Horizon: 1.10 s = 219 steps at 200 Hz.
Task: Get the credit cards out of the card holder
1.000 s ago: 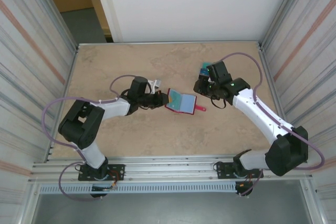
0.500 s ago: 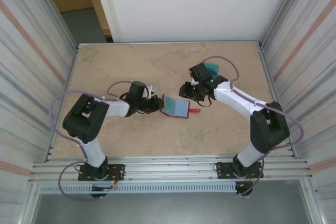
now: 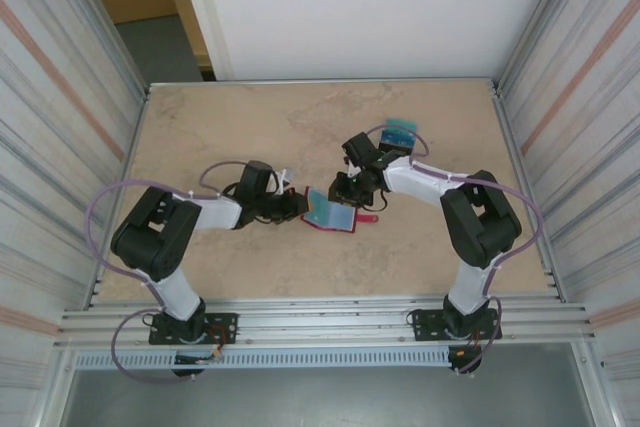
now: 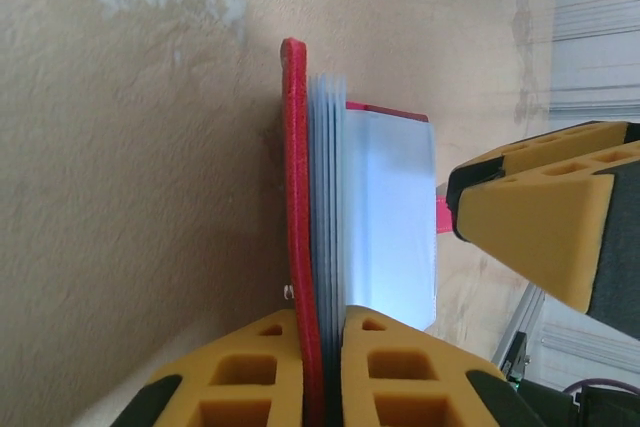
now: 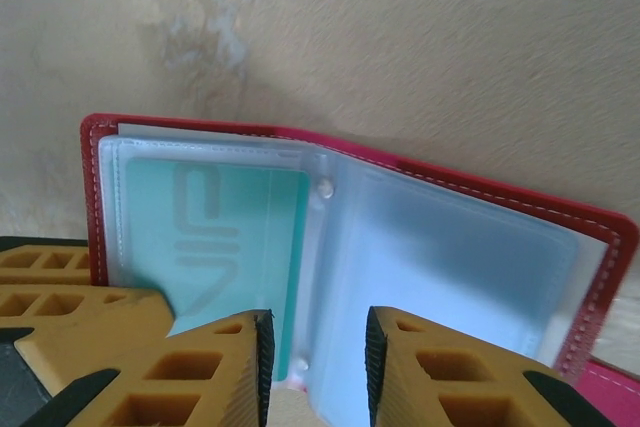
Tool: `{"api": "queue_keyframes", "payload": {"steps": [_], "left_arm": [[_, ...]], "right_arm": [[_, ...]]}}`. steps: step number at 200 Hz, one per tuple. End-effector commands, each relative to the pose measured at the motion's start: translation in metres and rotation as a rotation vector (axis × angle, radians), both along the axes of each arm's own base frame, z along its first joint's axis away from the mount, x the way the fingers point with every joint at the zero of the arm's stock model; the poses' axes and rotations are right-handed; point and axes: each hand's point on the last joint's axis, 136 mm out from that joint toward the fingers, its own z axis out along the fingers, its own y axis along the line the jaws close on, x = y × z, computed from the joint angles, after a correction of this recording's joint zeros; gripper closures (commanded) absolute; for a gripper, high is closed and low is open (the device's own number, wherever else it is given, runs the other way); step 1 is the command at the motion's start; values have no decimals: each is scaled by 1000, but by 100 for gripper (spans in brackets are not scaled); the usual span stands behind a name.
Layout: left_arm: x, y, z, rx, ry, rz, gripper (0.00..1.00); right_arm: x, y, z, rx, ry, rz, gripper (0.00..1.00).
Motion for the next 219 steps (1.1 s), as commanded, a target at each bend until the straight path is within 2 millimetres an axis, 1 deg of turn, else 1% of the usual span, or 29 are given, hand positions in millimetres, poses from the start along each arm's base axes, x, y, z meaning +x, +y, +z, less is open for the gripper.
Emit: {"api": "queue_keyframes", "payload": {"steps": [1, 15, 49, 73, 102, 126, 158, 186, 199, 219], "left_arm": [[-6, 6, 3, 17, 23, 23, 79], [-8, 9, 4, 29, 25, 31, 70], [-14, 21, 8, 80, 17, 59, 62], [-18, 26, 9, 102, 13, 61, 60], [-25, 18, 2, 107, 30, 39, 57], [-28, 14, -4, 114, 47, 46, 56], [-32, 12, -7, 135, 53, 54, 56], [-31, 23, -7, 185, 49, 93, 53], [-30, 31, -3, 228, 31, 117, 52], [-23, 45, 10, 299, -16, 164, 52]], "right_arm": [[0, 17, 3, 32, 17, 18, 69], [-1, 20, 1, 29, 19, 29, 69], [-8, 18, -7, 7, 43, 37, 70], [-12, 14, -10, -10, 52, 44, 70], [-13, 13, -14, -17, 59, 53, 70], [-13, 11, -16, -18, 69, 52, 71], [-15, 10, -16, -22, 74, 59, 71], [-16, 12, -11, -8, 66, 76, 71], [-16, 14, -6, 8, 59, 92, 70], [-14, 16, 2, 33, 37, 121, 68]]}}
